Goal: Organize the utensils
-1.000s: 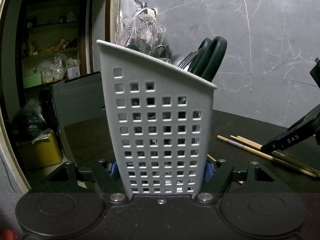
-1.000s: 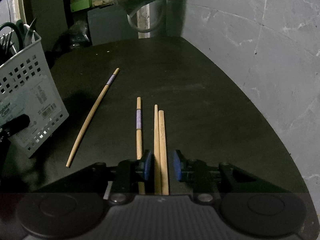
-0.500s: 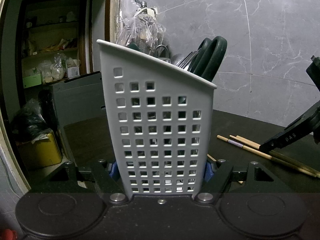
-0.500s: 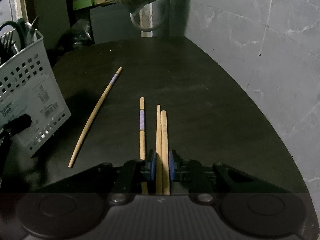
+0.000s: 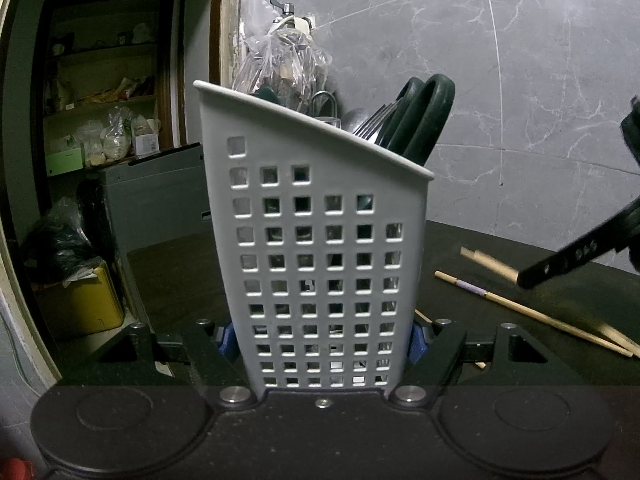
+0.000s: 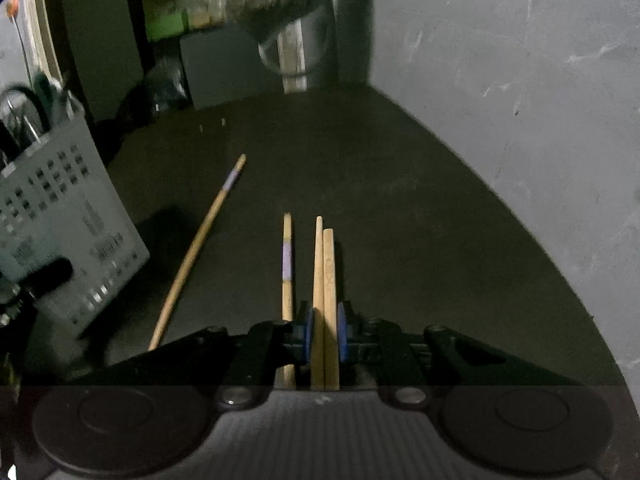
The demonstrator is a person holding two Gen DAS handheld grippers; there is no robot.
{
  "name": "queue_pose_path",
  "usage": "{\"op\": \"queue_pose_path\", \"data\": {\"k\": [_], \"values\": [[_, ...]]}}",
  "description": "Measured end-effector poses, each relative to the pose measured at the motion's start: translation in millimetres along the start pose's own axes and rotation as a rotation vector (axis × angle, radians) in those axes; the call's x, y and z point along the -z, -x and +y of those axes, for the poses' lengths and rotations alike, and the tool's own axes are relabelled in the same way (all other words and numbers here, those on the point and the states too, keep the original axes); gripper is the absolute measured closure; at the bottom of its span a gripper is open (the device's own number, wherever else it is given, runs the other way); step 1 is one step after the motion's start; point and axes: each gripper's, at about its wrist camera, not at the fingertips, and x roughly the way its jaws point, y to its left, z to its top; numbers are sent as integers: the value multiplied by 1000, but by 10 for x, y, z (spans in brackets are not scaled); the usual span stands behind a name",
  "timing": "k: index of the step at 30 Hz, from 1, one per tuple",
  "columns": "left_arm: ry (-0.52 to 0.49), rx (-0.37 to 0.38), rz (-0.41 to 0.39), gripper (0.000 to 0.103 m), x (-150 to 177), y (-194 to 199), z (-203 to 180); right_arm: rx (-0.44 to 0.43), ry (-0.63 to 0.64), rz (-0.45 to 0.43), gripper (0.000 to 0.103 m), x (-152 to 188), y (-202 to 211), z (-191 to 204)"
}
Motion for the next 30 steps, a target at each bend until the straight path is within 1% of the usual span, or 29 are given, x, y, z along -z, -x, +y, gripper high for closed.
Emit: {"op": "queue_pose_path", "data": {"k": [5,10,13,19,20,24,28,29,30], "values": [[1,0,0,27,0,-1,1,-29,-7,-58,89,-26,117,-38],[0,1,0,27,-1,0,1,-62,-2,-82,89,-35,150,-11],[0,1,0,27,-1,0,0,-64,8,-66,89,-36,113,27],[1,1,1,27,-1,-1,0,-23,-1,8,89,25,-56,-16],[0,1,1,27,1,-2,1,-14,-5,19,102,33,-86,-35],[0,1,1,27,-1,0,1,11,-5,27,102,36,-115,-62],[0,1,1,27,-1,-4,2,11,15,39,99,23,-133,-26],[0,1,1,27,0,-3,4,8,8,42,96,25,-131,-29],[1,2,1,27,0,-4,5,1,0,45,89,26,-122,-46]]}}
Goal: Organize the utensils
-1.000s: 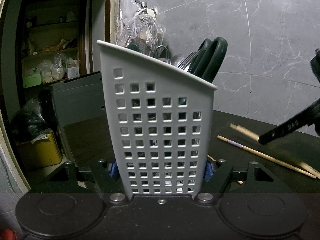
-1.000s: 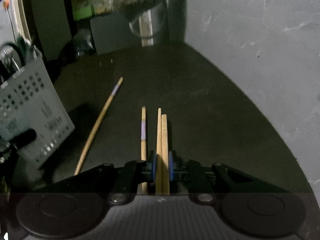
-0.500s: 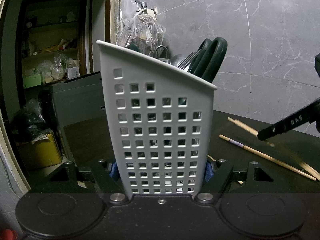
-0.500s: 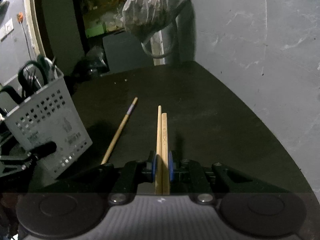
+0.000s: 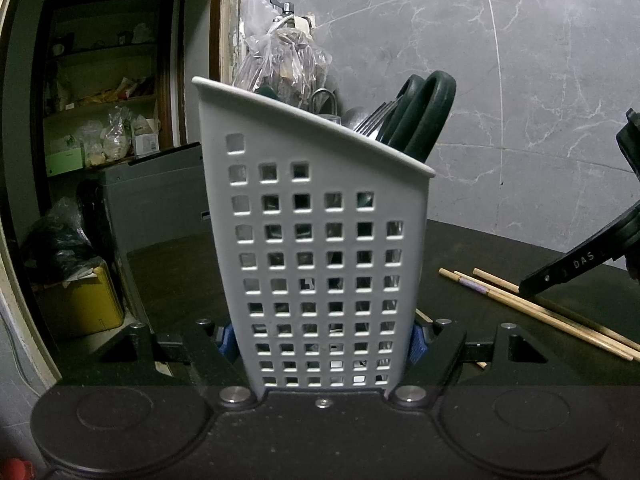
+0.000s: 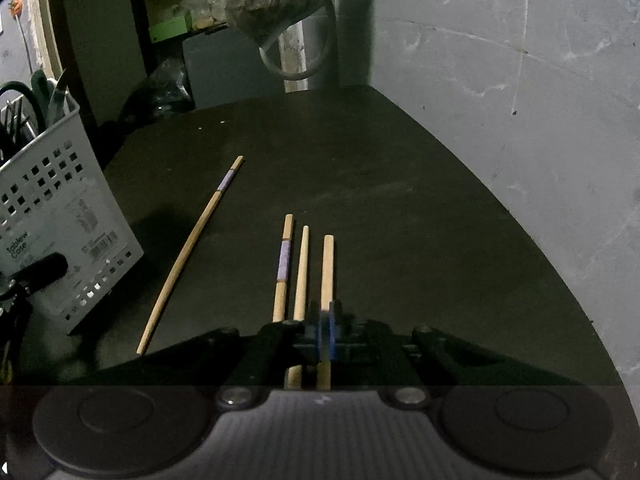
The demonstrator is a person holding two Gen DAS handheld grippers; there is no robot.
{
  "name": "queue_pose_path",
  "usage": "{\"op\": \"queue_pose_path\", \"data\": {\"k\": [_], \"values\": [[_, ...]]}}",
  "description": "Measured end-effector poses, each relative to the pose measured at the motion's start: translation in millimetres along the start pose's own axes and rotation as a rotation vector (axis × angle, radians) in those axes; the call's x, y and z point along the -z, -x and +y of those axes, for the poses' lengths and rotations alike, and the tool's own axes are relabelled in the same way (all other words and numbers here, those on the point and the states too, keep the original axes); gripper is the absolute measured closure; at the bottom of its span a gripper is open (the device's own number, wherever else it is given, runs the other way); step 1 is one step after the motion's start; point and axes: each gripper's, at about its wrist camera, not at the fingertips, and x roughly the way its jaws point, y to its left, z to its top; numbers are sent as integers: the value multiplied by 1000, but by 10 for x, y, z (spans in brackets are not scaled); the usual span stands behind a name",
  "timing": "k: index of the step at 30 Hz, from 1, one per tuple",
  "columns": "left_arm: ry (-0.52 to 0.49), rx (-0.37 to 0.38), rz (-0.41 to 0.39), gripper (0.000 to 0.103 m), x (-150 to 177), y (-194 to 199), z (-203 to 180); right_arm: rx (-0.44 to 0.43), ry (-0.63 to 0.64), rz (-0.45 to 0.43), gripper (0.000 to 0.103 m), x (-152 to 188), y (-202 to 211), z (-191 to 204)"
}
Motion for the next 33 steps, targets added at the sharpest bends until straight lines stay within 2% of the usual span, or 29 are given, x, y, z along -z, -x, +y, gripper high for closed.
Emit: {"op": "queue_pose_path", "data": {"k": [2,8,14,17,31,33], "values": [[1,-1,1,27,0,-1,-2,-16,-19,15,81,7,-2,-11],[2,1,3,27,-1,-15,1,-20,21,42,66,31,11,55],[2,1,4,27,-2,-32,4,-25,24,49,64,7,11,80],[3,2,5,27,-1,-35,4,-62,-20,54,58,4,10,37],[4,2,5,26,-3,-42,6,-21,14,66,57,47,63,116],[3,1,5,26,-3,-40,6,-10,19,68,60,48,49,112]]}}
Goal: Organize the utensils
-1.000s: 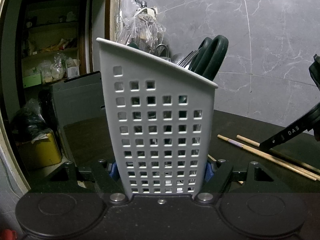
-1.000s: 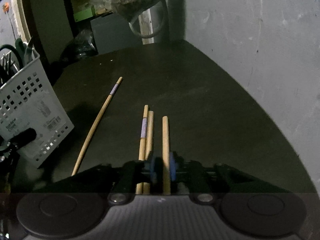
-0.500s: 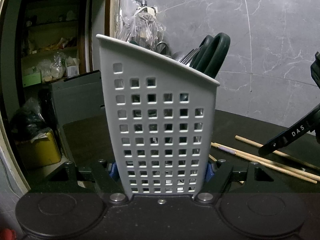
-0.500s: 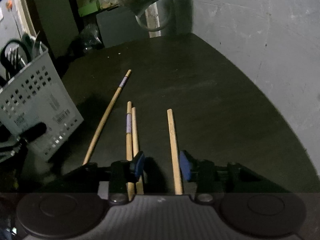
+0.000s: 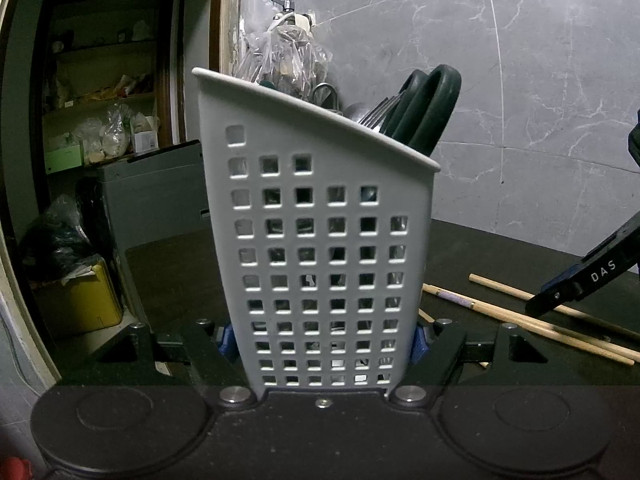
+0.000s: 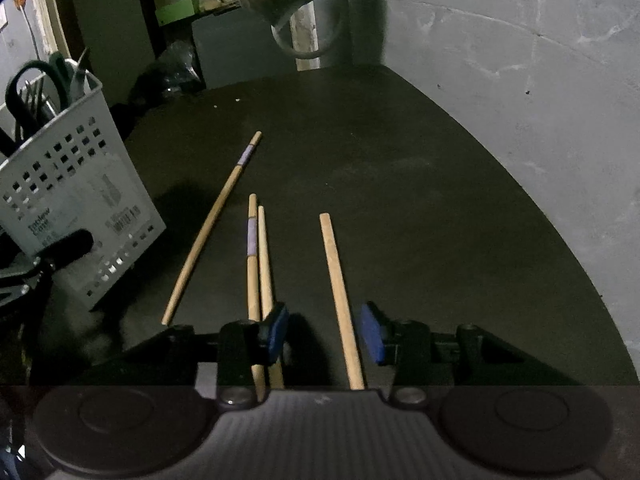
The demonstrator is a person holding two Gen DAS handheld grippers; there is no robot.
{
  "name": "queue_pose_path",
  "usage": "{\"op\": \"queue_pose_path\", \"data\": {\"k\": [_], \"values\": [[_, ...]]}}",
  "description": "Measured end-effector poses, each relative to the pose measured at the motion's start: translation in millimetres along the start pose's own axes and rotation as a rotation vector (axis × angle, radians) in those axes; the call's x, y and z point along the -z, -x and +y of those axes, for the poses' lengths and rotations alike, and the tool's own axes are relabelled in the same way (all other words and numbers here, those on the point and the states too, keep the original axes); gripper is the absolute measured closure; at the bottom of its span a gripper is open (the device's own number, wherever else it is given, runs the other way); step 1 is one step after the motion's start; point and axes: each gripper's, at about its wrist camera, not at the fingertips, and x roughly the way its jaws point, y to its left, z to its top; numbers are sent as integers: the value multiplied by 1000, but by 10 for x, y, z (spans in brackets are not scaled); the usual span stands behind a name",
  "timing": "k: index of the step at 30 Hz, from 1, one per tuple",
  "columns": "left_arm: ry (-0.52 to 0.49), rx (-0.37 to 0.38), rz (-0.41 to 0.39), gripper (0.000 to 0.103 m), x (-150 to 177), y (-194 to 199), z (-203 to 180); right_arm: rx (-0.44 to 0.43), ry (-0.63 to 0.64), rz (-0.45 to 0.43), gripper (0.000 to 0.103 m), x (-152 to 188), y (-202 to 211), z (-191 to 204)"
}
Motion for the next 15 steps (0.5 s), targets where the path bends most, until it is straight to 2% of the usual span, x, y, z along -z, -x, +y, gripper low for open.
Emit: {"op": "queue_pose_path", "data": {"k": [3,6,9,15], "values": [[0,1,0,26,0,0,0,4,2,3,60,-17,-11,-1],[0,1,0,26,0,0,0,-34,-16,2,60,-20,1,-17],[2,1,0,26,0,0,1,-60,-5,8,55,-9,16,21],[1,0,0,26,-1,0,0,-47,39,17,53,-6,6,102]]}}
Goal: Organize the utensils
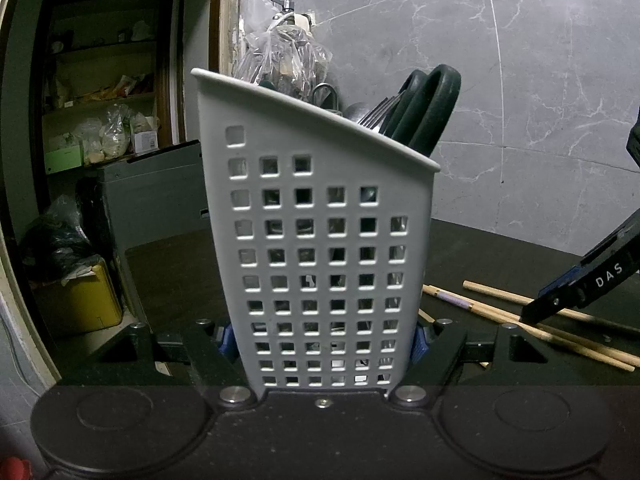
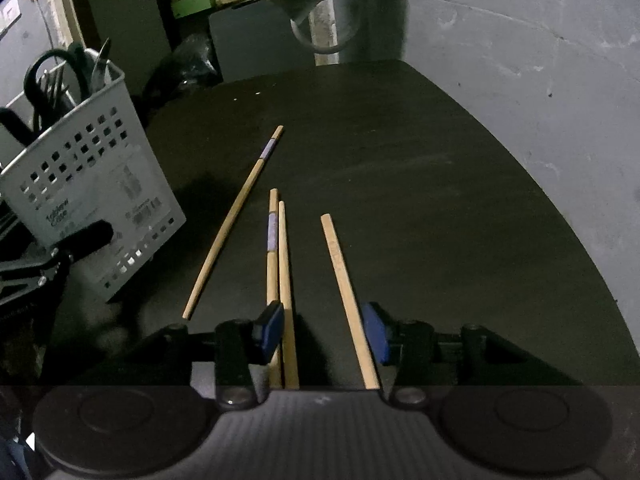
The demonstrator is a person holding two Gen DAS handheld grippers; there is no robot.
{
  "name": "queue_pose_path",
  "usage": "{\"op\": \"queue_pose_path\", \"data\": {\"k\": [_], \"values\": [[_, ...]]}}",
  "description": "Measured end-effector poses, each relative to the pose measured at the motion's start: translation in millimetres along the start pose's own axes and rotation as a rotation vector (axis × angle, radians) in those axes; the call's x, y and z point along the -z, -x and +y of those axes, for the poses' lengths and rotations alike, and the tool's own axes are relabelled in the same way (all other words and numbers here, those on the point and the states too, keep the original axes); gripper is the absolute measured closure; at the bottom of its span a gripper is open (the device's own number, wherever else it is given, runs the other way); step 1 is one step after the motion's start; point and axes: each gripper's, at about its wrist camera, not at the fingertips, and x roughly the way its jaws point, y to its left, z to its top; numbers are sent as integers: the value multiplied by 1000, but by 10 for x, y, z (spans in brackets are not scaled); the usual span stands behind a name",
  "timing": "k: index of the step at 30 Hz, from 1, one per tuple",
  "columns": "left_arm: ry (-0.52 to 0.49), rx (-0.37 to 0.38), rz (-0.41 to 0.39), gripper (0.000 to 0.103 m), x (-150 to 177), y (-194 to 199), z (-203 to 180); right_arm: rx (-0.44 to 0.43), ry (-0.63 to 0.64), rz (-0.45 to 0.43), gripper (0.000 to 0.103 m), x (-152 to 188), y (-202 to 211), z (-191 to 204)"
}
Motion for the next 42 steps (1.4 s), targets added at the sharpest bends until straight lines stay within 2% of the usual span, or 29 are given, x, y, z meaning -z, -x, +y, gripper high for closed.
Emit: {"op": "queue_pose_path", "data": {"k": [7,10,12,20,23,32,37,39,40,42], "values": [[0,0,0,26,0,0,0,45,73,13,56,23,-25,112],[0,0,0,26,-1,1,0,54,75,20,71,-3,-34,118],[1,2,0,26,-1,-1,1,56,75,30,87,-17,-36,112],[1,2,0,26,3,-18,-11,52,81,50,86,-73,-56,97],[5,4,1,26,8,-25,3,61,106,73,73,-127,-89,116],[5,3,-1,26,7,-30,10,58,104,122,63,-181,-106,96],[9,4,0,26,12,-19,15,49,86,111,65,-144,-90,65],[9,4,0,26,13,-14,15,44,91,107,82,-156,-105,82],[9,4,0,26,14,-13,15,43,100,107,87,-163,-113,99],[9,4,0,26,14,-13,16,51,120,109,88,-174,-126,131]]}}
